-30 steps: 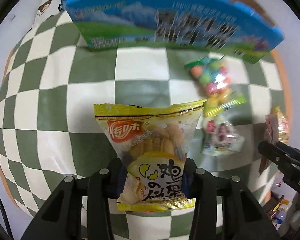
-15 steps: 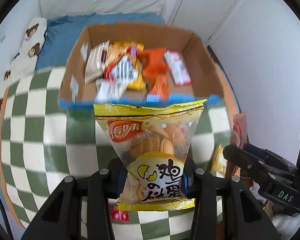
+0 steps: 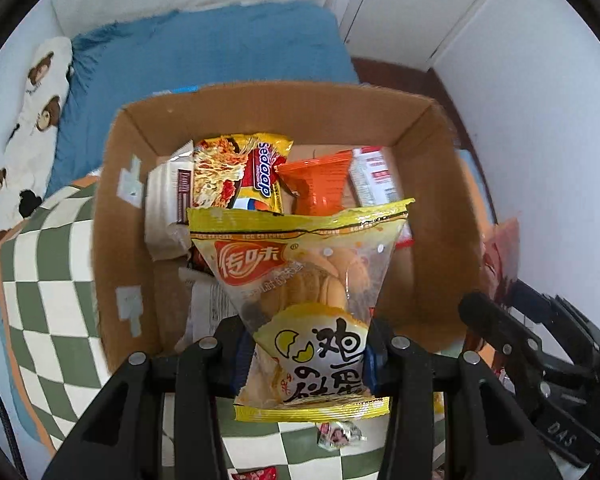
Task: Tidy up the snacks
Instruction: 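Carry both packets into the box and open both tools, then move both tools back over the mat toward the remaining snacks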
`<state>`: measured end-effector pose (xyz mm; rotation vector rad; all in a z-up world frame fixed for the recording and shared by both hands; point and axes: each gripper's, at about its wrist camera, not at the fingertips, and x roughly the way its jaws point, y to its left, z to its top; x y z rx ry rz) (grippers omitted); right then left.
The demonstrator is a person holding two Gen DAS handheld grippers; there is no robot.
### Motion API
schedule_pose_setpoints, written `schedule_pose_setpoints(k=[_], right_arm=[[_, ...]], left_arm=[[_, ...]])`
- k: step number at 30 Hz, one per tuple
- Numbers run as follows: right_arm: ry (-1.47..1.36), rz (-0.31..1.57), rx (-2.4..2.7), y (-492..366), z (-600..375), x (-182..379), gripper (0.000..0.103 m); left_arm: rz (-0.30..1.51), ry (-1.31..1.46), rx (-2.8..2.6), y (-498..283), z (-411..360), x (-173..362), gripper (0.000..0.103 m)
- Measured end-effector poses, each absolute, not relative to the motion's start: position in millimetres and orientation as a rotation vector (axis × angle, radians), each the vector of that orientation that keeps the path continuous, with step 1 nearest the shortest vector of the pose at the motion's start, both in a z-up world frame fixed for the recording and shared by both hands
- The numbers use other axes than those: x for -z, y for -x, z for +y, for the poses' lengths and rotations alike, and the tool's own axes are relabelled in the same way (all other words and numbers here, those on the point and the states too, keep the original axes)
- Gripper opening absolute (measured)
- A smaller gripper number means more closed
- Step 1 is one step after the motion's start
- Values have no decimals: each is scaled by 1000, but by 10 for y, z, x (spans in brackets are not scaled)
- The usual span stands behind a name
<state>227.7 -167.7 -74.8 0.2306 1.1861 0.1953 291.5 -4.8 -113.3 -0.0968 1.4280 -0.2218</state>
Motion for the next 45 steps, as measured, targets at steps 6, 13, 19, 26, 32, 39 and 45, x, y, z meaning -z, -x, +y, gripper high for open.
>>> schedule_pose_setpoints(k=[6, 13, 19, 26, 32, 39, 45], right_arm=[[-249, 1294, -160, -2671, -1696, 1181, 60], [-217, 1449, -139, -2768, -1686, 1699, 93], [-186, 1457, -136, -2759, -1640, 1757, 93], [-172, 1427, -126, -2721, -1623, 1660, 93], [-132, 1356, -115, -2550, -1608, 1521, 93], [-94, 1252, -103, -2224, -1641, 1311, 93], [-98, 1165, -102, -1932, -1652, 1055, 93]], left_arm=[[1584, 110, 231, -3192, -81, 1701, 41], [1640, 142, 218, -3185, 7, 2090, 91], [1611, 134, 191, -3105, 119, 2115, 91], [1483, 102, 144, -2815, 319, 1893, 91], [1340, 97, 102, -2456, 443, 1596, 91], [1184, 81, 45, -2203, 459, 1224, 91], [1066, 31, 30, -1891, 371, 922, 91]])
